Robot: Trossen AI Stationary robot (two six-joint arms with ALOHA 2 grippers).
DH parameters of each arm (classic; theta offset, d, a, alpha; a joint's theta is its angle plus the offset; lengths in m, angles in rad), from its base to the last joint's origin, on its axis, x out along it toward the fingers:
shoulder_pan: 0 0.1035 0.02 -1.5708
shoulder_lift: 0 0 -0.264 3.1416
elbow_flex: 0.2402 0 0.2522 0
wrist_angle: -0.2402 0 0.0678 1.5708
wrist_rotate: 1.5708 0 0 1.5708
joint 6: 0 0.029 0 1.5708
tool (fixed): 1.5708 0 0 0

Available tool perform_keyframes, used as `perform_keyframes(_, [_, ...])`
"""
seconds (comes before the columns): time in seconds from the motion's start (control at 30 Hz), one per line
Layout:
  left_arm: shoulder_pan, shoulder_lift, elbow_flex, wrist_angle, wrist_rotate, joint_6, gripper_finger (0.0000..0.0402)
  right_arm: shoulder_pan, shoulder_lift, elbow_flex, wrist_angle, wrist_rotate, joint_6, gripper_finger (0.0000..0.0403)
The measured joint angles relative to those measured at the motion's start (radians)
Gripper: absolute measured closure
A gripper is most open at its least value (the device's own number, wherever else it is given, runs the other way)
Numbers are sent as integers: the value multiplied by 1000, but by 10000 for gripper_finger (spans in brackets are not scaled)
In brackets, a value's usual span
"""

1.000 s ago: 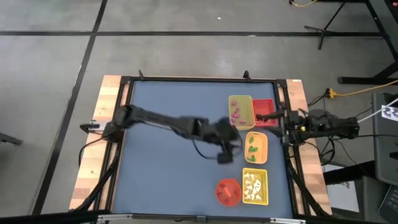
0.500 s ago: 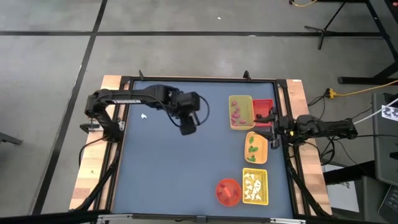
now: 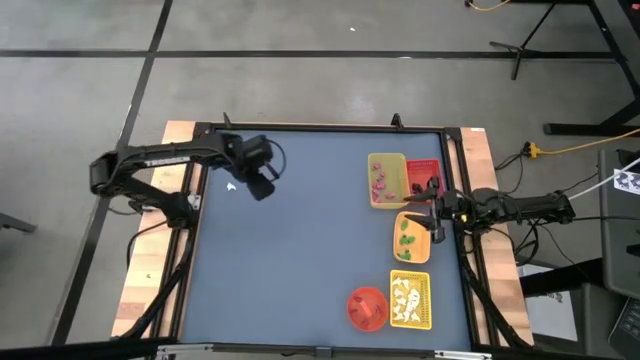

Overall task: Sort Halloween decoration
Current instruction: Put the white ghost toy into the bottom yellow bin

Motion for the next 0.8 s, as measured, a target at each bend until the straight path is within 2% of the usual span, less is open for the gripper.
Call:
perform_keyframes(0.17, [59, -94, -131, 2, -17, -51, 258, 0, 0, -52, 108, 0, -29, 178])
perform_keyframes(0.53, [88, -101, -300, 15, -130, -69, 256, 0, 1, -52, 89, -1, -29, 178])
perform_keyframes(0.8, [139, -101, -389, 14, -145, -76, 214, 0, 0, -52, 85, -2, -22, 178])
